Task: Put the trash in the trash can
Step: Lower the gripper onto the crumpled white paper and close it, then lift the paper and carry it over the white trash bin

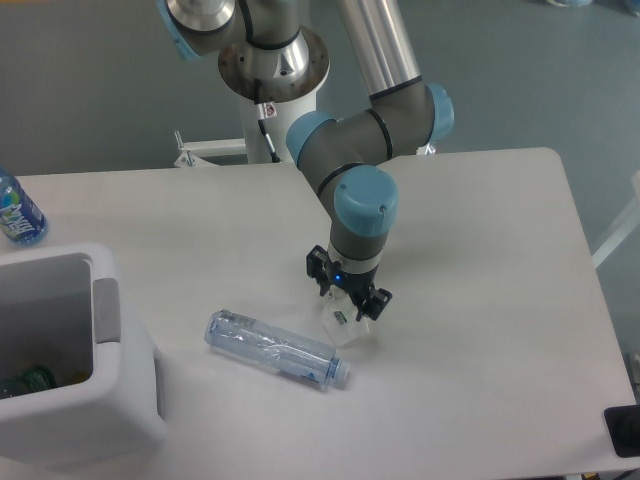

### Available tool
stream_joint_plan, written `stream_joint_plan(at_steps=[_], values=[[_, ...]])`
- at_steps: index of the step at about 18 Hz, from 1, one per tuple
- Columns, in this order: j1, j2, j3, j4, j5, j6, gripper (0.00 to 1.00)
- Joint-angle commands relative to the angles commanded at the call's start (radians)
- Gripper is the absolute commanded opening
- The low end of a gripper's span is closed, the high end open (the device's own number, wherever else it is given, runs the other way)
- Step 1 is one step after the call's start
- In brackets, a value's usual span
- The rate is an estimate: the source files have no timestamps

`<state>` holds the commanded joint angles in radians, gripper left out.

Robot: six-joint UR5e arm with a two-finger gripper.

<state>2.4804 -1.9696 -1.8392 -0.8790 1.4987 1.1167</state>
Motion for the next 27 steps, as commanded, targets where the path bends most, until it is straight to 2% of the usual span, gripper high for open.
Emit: stream_joint_plan(at_steps=[1,8,10,14,17,21,27], values=[[0.002,0.002,0.0,0.0,0.009,0.0,0.0],[0.003,0.012,0.003,-0.002,0.012,0.003,0.0],[0.009,0.031,0.003,-0.008,0.009,0.012,0.0],[0.067,0.115,0.018,-0.025,-0.027,0.015,0.0],[0.119,0.195,0.075,-0.028,-0.216,-0.009,0.0],[0.146,0.23,0.159,-0.031,-0.34,-0.226,0.0],[0.124,0.255,0.302,-0.021,-0.394,-0.63,0.0]])
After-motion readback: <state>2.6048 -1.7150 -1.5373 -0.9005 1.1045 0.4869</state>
